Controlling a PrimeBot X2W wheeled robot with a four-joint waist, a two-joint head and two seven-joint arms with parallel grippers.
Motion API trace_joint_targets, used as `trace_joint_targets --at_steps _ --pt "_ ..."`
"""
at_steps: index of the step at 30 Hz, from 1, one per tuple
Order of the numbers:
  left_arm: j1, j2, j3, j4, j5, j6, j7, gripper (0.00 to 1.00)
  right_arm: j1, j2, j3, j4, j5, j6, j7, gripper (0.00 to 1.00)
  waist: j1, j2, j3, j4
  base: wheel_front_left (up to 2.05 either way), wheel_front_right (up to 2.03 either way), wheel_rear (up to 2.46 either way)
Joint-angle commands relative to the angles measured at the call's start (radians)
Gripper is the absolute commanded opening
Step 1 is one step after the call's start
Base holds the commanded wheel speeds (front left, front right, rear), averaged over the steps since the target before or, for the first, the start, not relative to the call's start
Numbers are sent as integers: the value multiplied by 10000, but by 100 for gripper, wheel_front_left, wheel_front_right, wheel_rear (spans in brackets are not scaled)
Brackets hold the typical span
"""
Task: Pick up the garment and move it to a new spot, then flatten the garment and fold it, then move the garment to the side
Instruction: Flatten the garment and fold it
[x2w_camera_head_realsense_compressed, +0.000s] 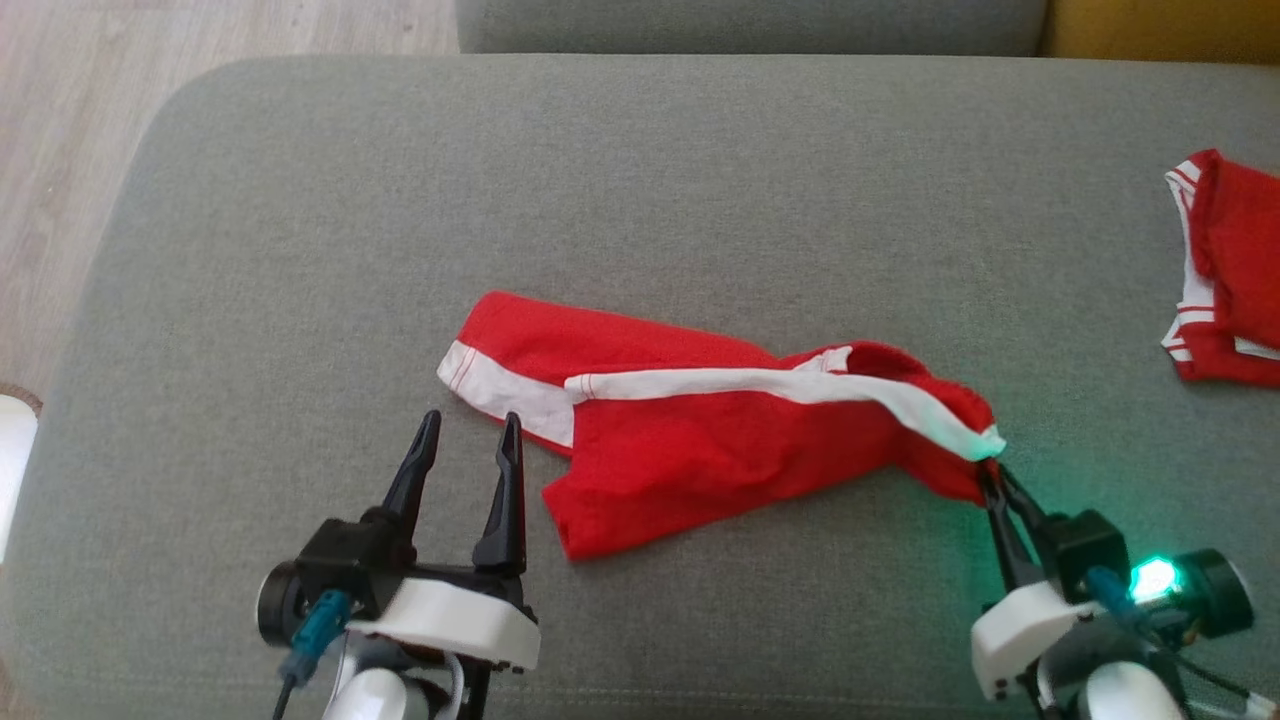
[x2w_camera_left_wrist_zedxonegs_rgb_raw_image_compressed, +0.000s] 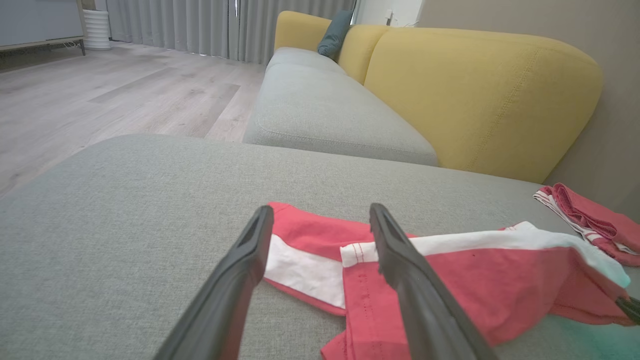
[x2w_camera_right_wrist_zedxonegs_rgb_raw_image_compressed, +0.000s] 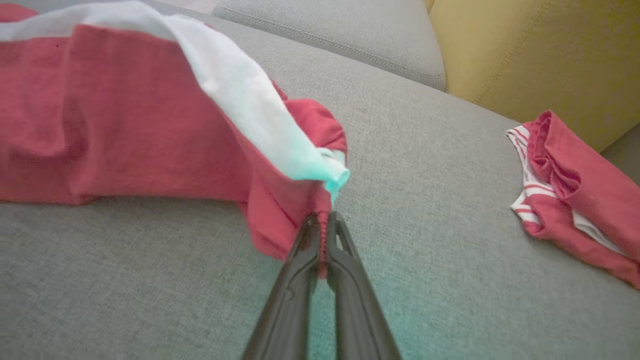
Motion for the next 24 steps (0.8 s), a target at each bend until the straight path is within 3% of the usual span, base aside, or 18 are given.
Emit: trace_joint_targets --at_steps 1,3,8,10,12,13,24 --pt "-201 -31 369 -339 86 -32 -122 100 -62 -12 249 -269 -104 65 -144 0 0 0 -22 -36 0 0 0" --pt "-185 -28 372 -334 85 -46 -122 100 20 3 399 -187 -10 65 -181 0 0 0 -48 -92 0 0 0" --pt "-139 -28 327 -272 50 -99 -122 100 120 9 877 -43 261 65 -200 28 0 0 -110 -247 0 0 0" --pt "-126 -29 323 -244 30 -94 -122 100 180 10 1055 20 294 65 -216 54 0 0 -145 -309 0 0 0" --pt "-122 -29 324 -221 8 -94 -122 100 228 10 1149 52 436 65 -268 95 0 0 -194 -372 0 0 0" --pt "-118 -29 327 -211 -2 -93 -122 100 243 10 1131 37 516 65 -308 100 0 0 -224 -409 0 0 0" --pt "42 -29 330 0 -260 -110 -122 100 513 12 360 -945 840 65 -361 100 0 0 -487 -801 0 0 0"
